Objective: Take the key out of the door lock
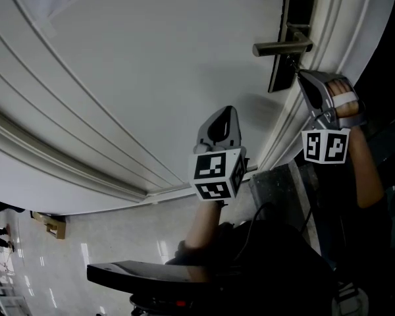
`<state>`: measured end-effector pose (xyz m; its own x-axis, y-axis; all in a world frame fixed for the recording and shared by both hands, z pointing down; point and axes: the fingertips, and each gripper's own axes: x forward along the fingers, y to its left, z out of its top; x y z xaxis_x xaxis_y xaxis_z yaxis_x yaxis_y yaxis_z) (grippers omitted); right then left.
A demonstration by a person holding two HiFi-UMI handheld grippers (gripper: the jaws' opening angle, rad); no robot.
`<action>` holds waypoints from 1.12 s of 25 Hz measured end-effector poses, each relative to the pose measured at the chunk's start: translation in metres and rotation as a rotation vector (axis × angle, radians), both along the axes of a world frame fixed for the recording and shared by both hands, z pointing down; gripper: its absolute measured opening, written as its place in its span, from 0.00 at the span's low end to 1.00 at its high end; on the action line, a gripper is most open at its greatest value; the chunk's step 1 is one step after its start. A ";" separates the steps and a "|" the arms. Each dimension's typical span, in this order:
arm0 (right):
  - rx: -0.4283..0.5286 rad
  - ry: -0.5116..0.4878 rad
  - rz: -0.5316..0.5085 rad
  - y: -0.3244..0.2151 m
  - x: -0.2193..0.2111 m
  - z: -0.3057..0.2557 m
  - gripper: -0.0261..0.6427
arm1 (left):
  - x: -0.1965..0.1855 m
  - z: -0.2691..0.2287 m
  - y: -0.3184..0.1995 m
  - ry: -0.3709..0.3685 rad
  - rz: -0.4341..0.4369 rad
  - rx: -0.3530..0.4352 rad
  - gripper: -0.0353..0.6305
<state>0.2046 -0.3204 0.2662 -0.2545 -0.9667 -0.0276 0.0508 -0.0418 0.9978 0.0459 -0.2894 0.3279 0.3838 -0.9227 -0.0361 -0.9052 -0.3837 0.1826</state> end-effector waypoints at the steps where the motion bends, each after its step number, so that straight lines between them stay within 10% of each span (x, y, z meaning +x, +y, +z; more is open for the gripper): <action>1: -0.002 0.002 0.000 0.001 0.000 0.000 0.06 | 0.000 0.000 0.001 0.004 -0.001 -0.003 0.05; 28: -0.062 -0.286 -0.091 0.057 -0.020 0.008 0.06 | 0.006 -0.012 0.025 0.015 0.039 0.024 0.05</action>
